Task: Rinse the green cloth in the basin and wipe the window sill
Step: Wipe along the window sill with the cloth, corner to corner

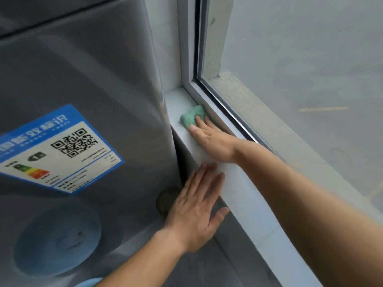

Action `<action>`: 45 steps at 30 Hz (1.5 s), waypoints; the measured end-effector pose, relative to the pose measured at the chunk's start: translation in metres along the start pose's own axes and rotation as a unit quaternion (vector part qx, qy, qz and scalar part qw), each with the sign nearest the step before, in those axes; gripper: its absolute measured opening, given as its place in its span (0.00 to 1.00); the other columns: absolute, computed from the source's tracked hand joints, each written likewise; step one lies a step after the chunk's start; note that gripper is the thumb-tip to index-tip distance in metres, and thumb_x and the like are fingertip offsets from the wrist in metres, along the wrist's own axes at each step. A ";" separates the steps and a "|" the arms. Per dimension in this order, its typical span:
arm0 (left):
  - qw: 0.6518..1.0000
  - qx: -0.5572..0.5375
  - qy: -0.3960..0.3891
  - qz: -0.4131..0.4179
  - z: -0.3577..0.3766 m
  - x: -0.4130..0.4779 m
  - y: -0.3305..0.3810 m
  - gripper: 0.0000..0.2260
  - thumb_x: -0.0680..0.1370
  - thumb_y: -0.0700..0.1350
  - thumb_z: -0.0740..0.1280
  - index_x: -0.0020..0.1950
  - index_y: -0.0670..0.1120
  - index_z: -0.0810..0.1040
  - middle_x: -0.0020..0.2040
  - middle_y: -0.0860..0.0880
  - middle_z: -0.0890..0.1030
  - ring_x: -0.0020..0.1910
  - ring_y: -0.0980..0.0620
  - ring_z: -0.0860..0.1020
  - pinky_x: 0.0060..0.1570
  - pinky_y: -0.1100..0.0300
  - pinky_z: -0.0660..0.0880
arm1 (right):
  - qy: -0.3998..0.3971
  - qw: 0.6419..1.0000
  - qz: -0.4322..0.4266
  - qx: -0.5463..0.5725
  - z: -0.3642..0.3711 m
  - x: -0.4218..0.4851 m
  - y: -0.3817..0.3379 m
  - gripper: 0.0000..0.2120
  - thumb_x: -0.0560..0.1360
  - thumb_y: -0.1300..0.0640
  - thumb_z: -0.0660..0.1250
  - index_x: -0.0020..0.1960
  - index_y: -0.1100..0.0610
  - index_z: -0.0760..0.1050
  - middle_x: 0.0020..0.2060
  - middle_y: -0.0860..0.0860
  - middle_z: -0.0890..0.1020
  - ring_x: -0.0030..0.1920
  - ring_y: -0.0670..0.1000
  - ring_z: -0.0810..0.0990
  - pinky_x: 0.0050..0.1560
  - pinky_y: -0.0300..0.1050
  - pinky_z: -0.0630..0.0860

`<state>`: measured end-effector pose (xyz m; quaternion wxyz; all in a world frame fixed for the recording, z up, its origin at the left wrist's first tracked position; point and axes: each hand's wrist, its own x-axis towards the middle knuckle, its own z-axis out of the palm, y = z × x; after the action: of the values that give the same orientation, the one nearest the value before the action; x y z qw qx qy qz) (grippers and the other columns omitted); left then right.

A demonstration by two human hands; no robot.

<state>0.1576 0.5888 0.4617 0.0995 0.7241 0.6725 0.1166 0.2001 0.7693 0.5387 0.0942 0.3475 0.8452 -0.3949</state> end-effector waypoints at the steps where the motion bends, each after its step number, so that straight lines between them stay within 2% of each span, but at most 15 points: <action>1: 1.000 -0.006 0.004 -0.001 0.000 0.000 0.001 0.31 0.82 0.60 0.50 0.81 0.46 0.48 0.82 0.45 0.47 0.80 0.47 0.41 0.77 0.49 0.43 | 0.006 1.000 0.000 0.028 0.007 -0.025 0.012 0.27 0.83 0.42 0.42 0.80 0.48 0.48 0.80 0.45 0.43 0.78 0.45 0.37 0.77 0.48 0.38; 4: 0.999 -0.037 0.018 0.004 0.000 0.003 0.002 0.31 0.82 0.59 0.52 0.80 0.43 0.54 0.82 0.45 0.52 0.81 0.47 0.45 0.77 0.49 0.46 | 0.024 0.991 0.030 0.126 0.023 -0.099 0.034 0.27 0.82 0.40 0.42 0.79 0.46 0.50 0.79 0.37 0.45 0.75 0.34 0.38 0.74 0.37 0.39; 7: 0.999 -0.043 0.021 0.011 -0.001 0.004 -0.001 0.30 0.82 0.58 0.50 0.79 0.40 0.57 0.81 0.44 0.54 0.80 0.46 0.49 0.77 0.46 0.51 | 0.031 0.987 0.055 0.145 0.039 -0.149 0.047 0.25 0.81 0.41 0.40 0.78 0.41 0.51 0.77 0.32 0.44 0.72 0.28 0.38 0.73 0.32 0.39; 10: 1.000 -0.019 0.001 0.017 -0.003 0.006 0.000 0.31 0.82 0.59 0.48 0.80 0.42 0.54 0.81 0.43 0.51 0.81 0.46 0.46 0.77 0.46 0.48 | 0.063 0.984 0.080 0.143 0.058 -0.193 0.054 0.26 0.78 0.39 0.39 0.76 0.37 0.51 0.75 0.29 0.44 0.71 0.25 0.38 0.68 0.23 0.37; 14: 0.999 0.013 -0.035 0.008 -0.007 0.008 0.004 0.30 0.82 0.61 0.43 0.81 0.47 0.49 0.82 0.44 0.45 0.80 0.47 0.39 0.77 0.46 0.42 | 0.098 0.988 0.103 0.063 0.085 -0.220 0.059 0.28 0.75 0.34 0.36 0.75 0.35 0.47 0.75 0.30 0.40 0.73 0.30 0.34 0.76 0.37 0.38; 17: 0.999 0.017 -0.040 0.012 -0.011 0.013 0.003 0.30 0.82 0.62 0.40 0.81 0.49 0.48 0.82 0.45 0.43 0.80 0.48 0.37 0.77 0.46 0.40 | 0.112 0.986 0.103 -0.064 0.093 -0.196 0.058 0.28 0.75 0.33 0.32 0.75 0.34 0.37 0.74 0.33 0.31 0.72 0.36 0.26 0.76 0.43 0.33; 19: 0.999 0.010 -0.043 0.020 -0.014 0.016 0.001 0.30 0.82 0.62 0.38 0.81 0.51 0.47 0.82 0.46 0.43 0.79 0.49 0.36 0.78 0.46 0.40 | 0.138 0.979 0.096 -0.116 0.098 -0.183 0.057 0.29 0.77 0.34 0.32 0.76 0.37 0.33 0.75 0.37 0.30 0.73 0.41 0.25 0.75 0.46 0.32; 22: 0.998 -0.001 -0.051 0.029 -0.014 0.018 0.001 0.30 0.82 0.63 0.38 0.81 0.51 0.48 0.82 0.47 0.43 0.79 0.49 0.35 0.77 0.47 0.39 | 0.150 0.972 0.101 -0.151 0.120 -0.215 0.069 0.29 0.80 0.35 0.35 0.78 0.40 0.34 0.78 0.42 0.33 0.76 0.45 0.29 0.76 0.46 0.35; 24: 0.997 0.007 -0.060 0.040 -0.012 0.020 0.006 0.29 0.82 0.62 0.39 0.81 0.52 0.47 0.82 0.47 0.42 0.79 0.49 0.34 0.77 0.46 0.38 | 0.162 0.961 0.134 -0.178 0.144 -0.267 0.083 0.29 0.81 0.37 0.40 0.80 0.44 0.41 0.80 0.44 0.40 0.79 0.49 0.38 0.75 0.49 0.42; 26: 0.996 0.016 -0.070 0.056 -0.010 0.024 0.014 0.28 0.82 0.62 0.38 0.81 0.53 0.45 0.82 0.47 0.40 0.79 0.49 0.33 0.77 0.45 0.37 | 0.162 0.949 0.191 -0.189 0.160 -0.314 0.091 0.30 0.81 0.37 0.43 0.80 0.47 0.47 0.81 0.47 0.48 0.80 0.51 0.45 0.74 0.51 0.50; 28: 0.995 0.017 -0.077 0.054 -0.007 0.027 0.020 0.28 0.82 0.62 0.37 0.81 0.54 0.43 0.82 0.48 0.39 0.78 0.49 0.32 0.76 0.45 0.36 | 0.169 0.940 0.223 -0.197 0.167 -0.328 0.092 0.32 0.80 0.36 0.43 0.80 0.50 0.48 0.81 0.51 0.51 0.80 0.53 0.47 0.73 0.54 0.51; 34: 0.996 -0.004 -0.081 0.049 -0.009 0.027 0.019 0.30 0.79 0.64 0.34 0.80 0.57 0.44 0.82 0.49 0.40 0.78 0.51 0.32 0.76 0.47 0.33 | 0.218 0.939 0.162 -0.212 0.150 -0.220 0.060 0.35 0.79 0.34 0.44 0.80 0.50 0.43 0.81 0.53 0.45 0.79 0.56 0.39 0.77 0.56 0.41; 36: 0.996 -0.008 -0.076 0.045 -0.010 0.027 0.022 0.30 0.79 0.65 0.35 0.80 0.56 0.45 0.82 0.48 0.41 0.79 0.50 0.34 0.76 0.47 0.33 | 0.221 0.937 0.163 -0.215 0.149 -0.211 0.061 0.34 0.79 0.36 0.44 0.80 0.50 0.42 0.81 0.52 0.45 0.79 0.55 0.38 0.78 0.57 0.42; 43: 0.981 0.011 -0.119 0.152 0.006 -0.001 0.106 0.29 0.81 0.62 0.36 0.81 0.55 0.46 0.82 0.47 0.42 0.79 0.48 0.34 0.76 0.44 0.35 | 0.238 0.891 0.335 -0.193 0.219 -0.404 0.111 0.35 0.80 0.35 0.43 0.80 0.52 0.42 0.81 0.54 0.48 0.80 0.54 0.42 0.77 0.55 0.45; 45: 0.980 0.026 -0.119 0.155 0.010 -0.011 0.127 0.28 0.81 0.61 0.37 0.81 0.55 0.46 0.82 0.47 0.41 0.79 0.48 0.34 0.76 0.43 0.36 | 0.243 0.880 0.366 -0.177 0.227 -0.415 0.109 0.37 0.79 0.34 0.43 0.80 0.53 0.42 0.80 0.56 0.49 0.80 0.56 0.42 0.76 0.56 0.45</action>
<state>0.2810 0.5683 0.4898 0.1412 0.8304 0.5383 0.0262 0.5539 0.4388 0.5014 0.0837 0.6950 0.7097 -0.0789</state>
